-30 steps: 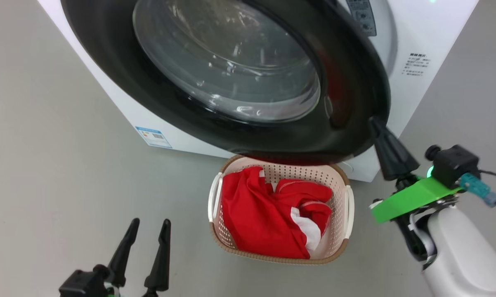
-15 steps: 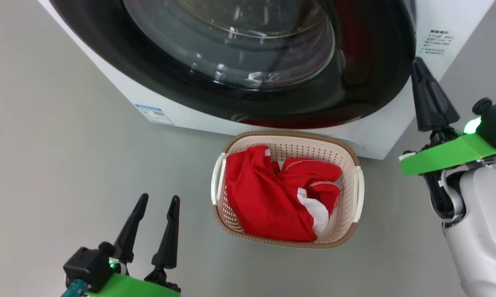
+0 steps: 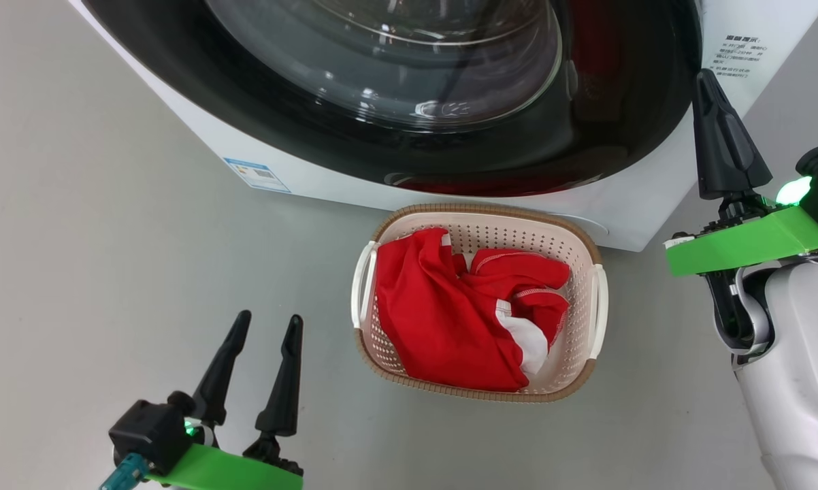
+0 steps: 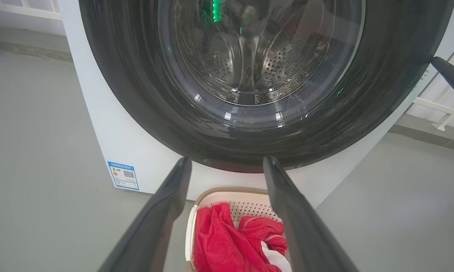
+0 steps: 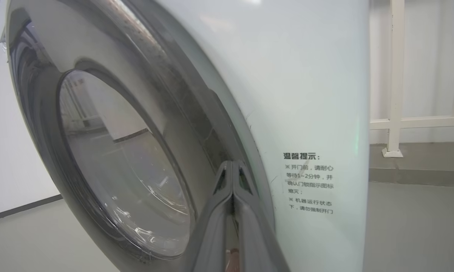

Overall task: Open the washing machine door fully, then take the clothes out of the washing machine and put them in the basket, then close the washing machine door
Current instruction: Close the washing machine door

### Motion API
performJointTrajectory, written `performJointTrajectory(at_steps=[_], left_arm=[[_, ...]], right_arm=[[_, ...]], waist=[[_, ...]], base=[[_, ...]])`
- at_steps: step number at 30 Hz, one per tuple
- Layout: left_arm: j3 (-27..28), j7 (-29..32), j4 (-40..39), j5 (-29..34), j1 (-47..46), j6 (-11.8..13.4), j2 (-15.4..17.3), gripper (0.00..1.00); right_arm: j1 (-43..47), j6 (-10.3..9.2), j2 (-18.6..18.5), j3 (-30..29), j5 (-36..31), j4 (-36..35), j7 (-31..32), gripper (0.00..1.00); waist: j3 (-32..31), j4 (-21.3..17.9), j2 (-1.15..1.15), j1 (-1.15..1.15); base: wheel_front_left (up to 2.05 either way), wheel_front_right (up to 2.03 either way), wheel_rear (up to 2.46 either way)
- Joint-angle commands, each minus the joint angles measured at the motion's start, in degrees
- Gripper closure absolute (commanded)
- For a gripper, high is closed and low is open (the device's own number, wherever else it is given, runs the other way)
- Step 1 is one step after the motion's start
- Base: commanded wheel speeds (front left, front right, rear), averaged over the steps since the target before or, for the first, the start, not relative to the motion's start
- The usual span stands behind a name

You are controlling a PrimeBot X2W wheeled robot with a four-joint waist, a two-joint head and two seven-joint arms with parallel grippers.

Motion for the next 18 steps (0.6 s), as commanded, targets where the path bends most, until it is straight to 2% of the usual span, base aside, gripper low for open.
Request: performJointTrajectory(at_steps=[1,8,9,10,13,14,15,18], left_arm=[[1.65,-0.7,-1.21,-0.49,-1.3,-0.3,0.56,0.0],[2.78,-0.7,-0.2,0.41,-0.65,-0.3,0.55,0.0],[2.98,-0.7,-0.13,0.7,-0.48,-0.3,0.55,0.0],[3.22,-0.7,-0.08,0.96,-0.27,-0.3,0.55,0.0],[3.97,-0.7,-0.03,1.79,0.41,-0.3,0.55,0.0],[4.2,-0.7,0.01,2.08,0.63,-0.3,0.55,0.0],[4.39,-0.7,0.04,2.41,0.82,-0.3,0.55,0.0],[4.91,-0.7,0.09,3.33,1.33,-0.3,0.56,0.0]], right_arm=[[-2.39,-0.05,1.16,2.13,0.6,-1.77,0.18,1.0],[1.35,-0.05,1.21,5.01,0.99,-1.49,0.18,1.0],[2.13,-0.05,1.2,5.5,1.06,-1.38,0.18,0.97],[2.94,-0.05,1.21,5.95,1.17,-1.33,0.18,0.9],[5.48,-0.05,1.33,6.93,1.47,-1.26,0.18,0.55],[6.42,-0.05,1.39,7.22,1.55,-1.24,0.18,0.2],[7.38,-0.05,1.46,7.45,1.64,-1.22,0.18,0.0],[10.4,-0.05,1.99,6.93,2.15,-1.38,0.18,0.0]], waist=[[0.01,-0.1,0.0,0.0],[-2.35,-1.52,0.0,0.0],[-2.83,-1.87,0.0,0.0],[-3.32,-2.25,0.0,0.0],[-4.82,-3.59,0.0,0.0],[-5.3,-4.07,0.0,0.0],[-5.76,-4.54,0.0,0.0],[-7.04,-5.9,0.0,0.0]], base=[[0.0,0.0,0.0],[0.0,0.0,0.0],[0.0,0.0,0.0],[0.0,0.0,0.0],[0.0,0.0,0.0],[0.0,0.0,0.0],[0.0,0.0,0.0],[0.0,0.0,0.0]])
